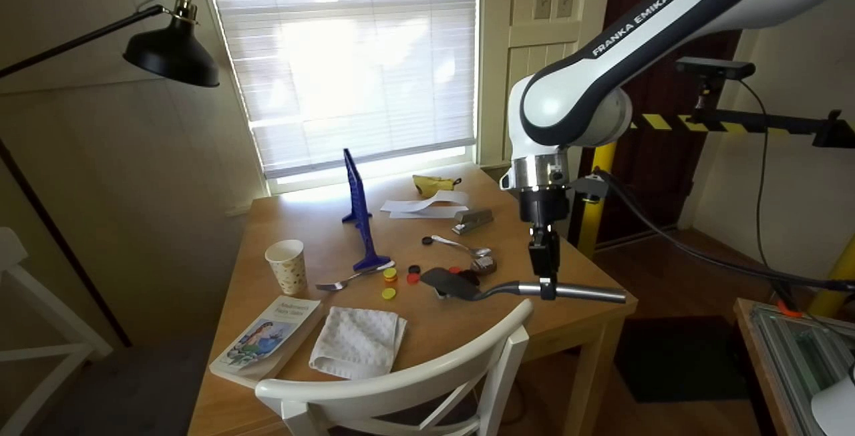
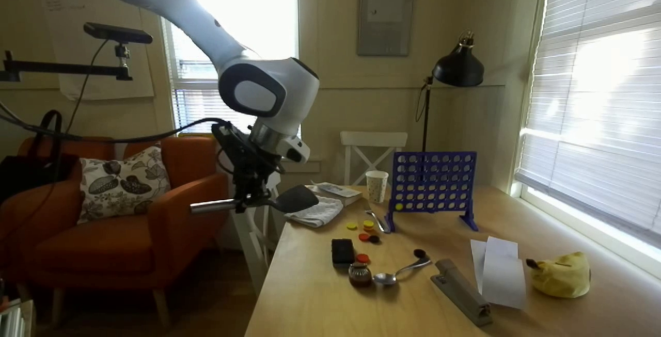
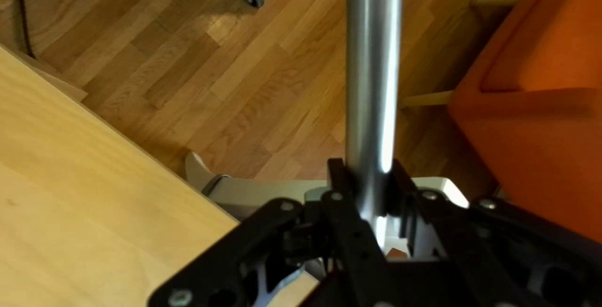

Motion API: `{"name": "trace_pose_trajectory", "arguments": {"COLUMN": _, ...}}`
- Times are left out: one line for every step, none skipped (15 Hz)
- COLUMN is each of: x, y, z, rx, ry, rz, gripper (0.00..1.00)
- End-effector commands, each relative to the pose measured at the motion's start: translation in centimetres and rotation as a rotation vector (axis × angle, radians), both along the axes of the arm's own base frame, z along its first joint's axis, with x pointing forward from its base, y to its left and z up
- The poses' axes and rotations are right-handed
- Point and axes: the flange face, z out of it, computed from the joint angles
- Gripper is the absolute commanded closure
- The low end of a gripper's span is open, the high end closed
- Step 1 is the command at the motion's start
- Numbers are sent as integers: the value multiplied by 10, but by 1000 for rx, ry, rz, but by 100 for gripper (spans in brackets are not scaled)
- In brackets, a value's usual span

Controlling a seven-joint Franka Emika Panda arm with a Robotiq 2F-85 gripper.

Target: Put the black object on the paper towel using the spatula

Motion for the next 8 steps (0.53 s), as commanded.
{"name": "trace_pose_trajectory", "arguments": {"x": 5, "y": 2, "z": -4, "rx": 3, "ry": 6, "rz": 7, "gripper": 77}}
{"name": "trace_pose_trajectory", "arguments": {"x": 5, "y": 3, "z": -7, "rx": 2, "ry": 10, "rz": 8, "gripper": 77}}
{"name": "trace_pose_trajectory", "arguments": {"x": 4, "y": 1, "z": -8, "rx": 2, "ry": 13, "rz": 5, "gripper": 77}}
{"name": "trace_pose_trajectory", "arguments": {"x": 4, "y": 0, "z": -7, "rx": 2, "ry": 12, "rz": 3, "gripper": 77}}
{"name": "trace_pose_trajectory", "arguments": {"x": 3, "y": -1, "z": -6, "rx": 2, "ry": 11, "rz": 1, "gripper": 77}}
{"name": "trace_pose_trajectory", "arguments": {"x": 3, "y": -1, "z": -6, "rx": 2, "ry": 11, "rz": 1, "gripper": 77}}
{"name": "trace_pose_trajectory", "arguments": {"x": 3, "y": -1, "z": -6, "rx": 2, "ry": 11, "rz": 0, "gripper": 77}}
{"name": "trace_pose_trajectory", "arguments": {"x": 10, "y": -3, "z": -11, "rx": 15, "ry": 3, "rz": -10, "gripper": 94}}
